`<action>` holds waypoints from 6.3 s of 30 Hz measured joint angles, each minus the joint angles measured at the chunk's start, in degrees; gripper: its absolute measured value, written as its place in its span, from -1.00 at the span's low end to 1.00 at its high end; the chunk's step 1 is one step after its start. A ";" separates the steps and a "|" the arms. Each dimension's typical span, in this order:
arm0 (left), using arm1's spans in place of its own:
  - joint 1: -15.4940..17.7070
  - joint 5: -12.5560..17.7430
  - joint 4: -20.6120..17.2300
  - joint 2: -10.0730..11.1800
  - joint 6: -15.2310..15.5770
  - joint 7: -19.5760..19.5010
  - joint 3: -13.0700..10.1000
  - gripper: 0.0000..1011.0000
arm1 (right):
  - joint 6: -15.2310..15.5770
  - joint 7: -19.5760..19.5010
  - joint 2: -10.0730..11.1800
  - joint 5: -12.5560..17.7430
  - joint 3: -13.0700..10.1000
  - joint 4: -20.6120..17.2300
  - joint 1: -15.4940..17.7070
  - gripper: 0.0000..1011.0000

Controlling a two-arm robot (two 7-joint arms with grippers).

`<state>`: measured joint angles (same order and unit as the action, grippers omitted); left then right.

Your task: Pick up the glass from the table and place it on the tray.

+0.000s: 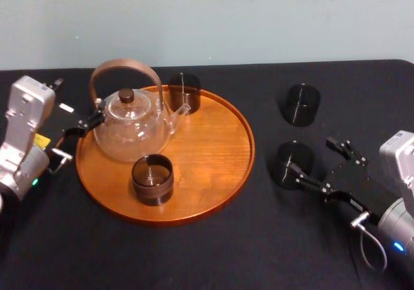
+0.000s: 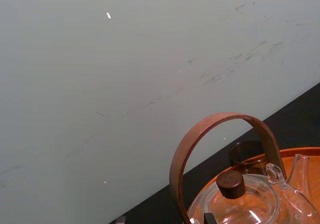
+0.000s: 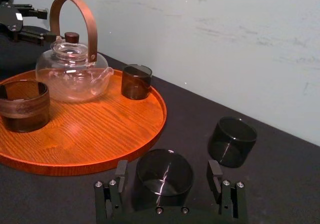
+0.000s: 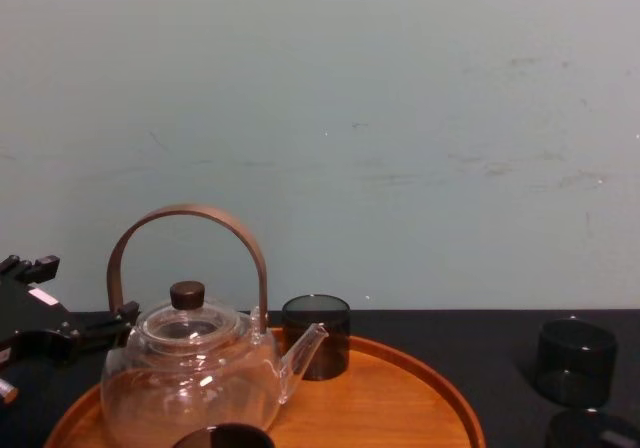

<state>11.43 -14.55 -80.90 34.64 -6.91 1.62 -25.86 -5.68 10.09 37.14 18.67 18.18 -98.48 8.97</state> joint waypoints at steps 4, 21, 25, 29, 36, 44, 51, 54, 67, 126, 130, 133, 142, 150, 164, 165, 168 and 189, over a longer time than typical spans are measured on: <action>0.00 0.00 0.00 0.00 0.00 0.00 0.00 1.00 | 0.21 0.63 -0.58 -0.09 -0.15 0.53 0.01 0.98; 0.00 0.00 0.00 0.00 0.00 0.00 0.00 1.00 | 0.96 2.62 -3.17 -1.85 -0.84 3.24 -0.02 0.98; 0.00 0.00 0.00 0.00 0.00 0.00 0.00 1.00 | 1.00 3.47 -3.77 -2.19 -1.01 3.92 -0.11 0.98; 0.00 0.00 0.00 0.00 0.00 0.00 0.00 1.00 | 1.17 4.13 -4.40 -2.47 -1.07 4.77 -0.39 0.98; 0.00 0.00 0.00 0.00 0.00 0.00 0.00 1.00 | 1.74 5.33 -6.04 -3.36 -0.98 7.25 -1.61 0.98; 0.00 0.00 0.00 0.00 0.00 0.00 0.00 1.00 | 2.09 6.18 -7.34 -4.08 -1.39 8.67 -2.36 0.98; 0.00 0.00 0.00 0.00 0.00 0.00 0.00 1.00 | 2.53 6.97 -8.29 -4.68 -1.99 9.70 -3.11 0.98; 0.00 0.00 0.00 0.00 0.00 0.00 0.00 1.00 | 2.66 7.37 -8.87 -4.86 -2.31 10.38 -3.75 0.98; 0.00 0.00 0.00 0.00 0.00 0.00 0.00 1.00 | 3.14 8.90 -11.60 -6.42 -2.67 14.06 -7.57 0.98; 0.00 0.00 0.00 0.00 0.00 0.00 0.00 1.00 | 4.50 11.92 -13.52 -7.22 -1.65 12.04 -11.02 0.80; 0.00 0.00 0.00 0.00 0.00 0.00 0.00 1.00 | 5.03 12.26 -14.02 -7.77 -0.54 11.66 -11.96 0.80; 0.00 0.00 0.00 0.00 0.00 0.00 0.00 1.00 | 5.38 12.63 -14.54 -8.13 0.51 11.65 -12.92 0.80; 0.00 0.00 0.00 0.00 0.00 0.00 0.00 1.00 | 5.70 13.22 -16.51 -9.07 3.57 12.97 -15.50 0.80; 0.00 0.00 0.00 0.00 0.00 0.00 0.00 1.00 | 4.97 13.80 -18.26 -9.29 5.58 15.48 -17.39 0.80; 0.00 0.00 0.00 0.00 0.00 0.00 0.00 1.00 | 4.20 14.42 -20.74 -10.14 8.80 19.37 -19.80 0.80; 0.00 0.00 0.00 0.00 0.00 0.00 0.00 1.00 | 4.19 14.43 -20.81 -10.17 8.91 19.56 -19.87 0.80; 0.00 0.00 0.00 0.00 0.00 0.00 0.00 1.00 | 4.07 14.44 -21.05 -10.28 9.24 20.29 -20.00 0.80; 0.00 0.00 0.00 0.00 0.00 0.00 0.00 1.00 | 2.54 14.48 -22.43 -11.18 10.38 24.74 -20.68 0.80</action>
<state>11.43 -14.55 -80.90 34.65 -6.91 1.62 -25.86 -3.14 24.56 14.71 7.49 28.56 -73.74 -11.71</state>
